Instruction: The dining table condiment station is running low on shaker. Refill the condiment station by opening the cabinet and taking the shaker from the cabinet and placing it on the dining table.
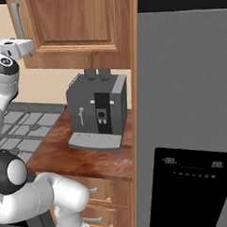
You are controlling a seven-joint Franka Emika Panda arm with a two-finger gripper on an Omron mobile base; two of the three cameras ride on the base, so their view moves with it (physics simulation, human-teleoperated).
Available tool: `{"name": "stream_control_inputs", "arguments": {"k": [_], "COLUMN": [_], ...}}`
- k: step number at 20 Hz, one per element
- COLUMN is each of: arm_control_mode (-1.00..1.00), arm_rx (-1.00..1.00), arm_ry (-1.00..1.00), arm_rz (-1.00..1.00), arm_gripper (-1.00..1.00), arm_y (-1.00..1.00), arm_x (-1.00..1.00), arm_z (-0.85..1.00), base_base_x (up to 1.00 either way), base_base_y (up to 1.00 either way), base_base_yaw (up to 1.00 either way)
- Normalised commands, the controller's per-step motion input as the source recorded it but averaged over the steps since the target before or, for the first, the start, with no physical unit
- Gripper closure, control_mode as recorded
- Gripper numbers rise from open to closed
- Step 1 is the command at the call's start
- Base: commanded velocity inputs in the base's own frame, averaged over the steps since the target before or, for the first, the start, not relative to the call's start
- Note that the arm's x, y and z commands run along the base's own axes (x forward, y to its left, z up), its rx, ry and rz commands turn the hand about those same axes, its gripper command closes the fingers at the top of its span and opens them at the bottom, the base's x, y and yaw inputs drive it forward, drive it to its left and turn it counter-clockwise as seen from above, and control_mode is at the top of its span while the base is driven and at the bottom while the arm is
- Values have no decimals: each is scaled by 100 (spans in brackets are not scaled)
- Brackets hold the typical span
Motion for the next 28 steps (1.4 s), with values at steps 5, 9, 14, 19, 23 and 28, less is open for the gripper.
{"name": "stream_control_inputs", "arguments": {"k": [5,9,14,19,23,28], "arm_control_mode": [-100,-100,-100,-100,-100,-100], "arm_rx": [0,-2,-4,-4,0,0], "arm_ry": [3,0,-10,-10,-3,0], "arm_rz": [0,0,4,8,8,7], "arm_gripper": [-100,-100,-100,-100,-100,-100], "arm_y": [0,0,7,8,0,0], "arm_x": [30,36,17,3,22,40], "arm_z": [0,-2,-15,-11,-8,-9], "base_base_x": [0,0,0,0,0,0], "base_base_y": [0,0,0,0,0,0], "base_base_yaw": [0,0,0,0,0,0]}}
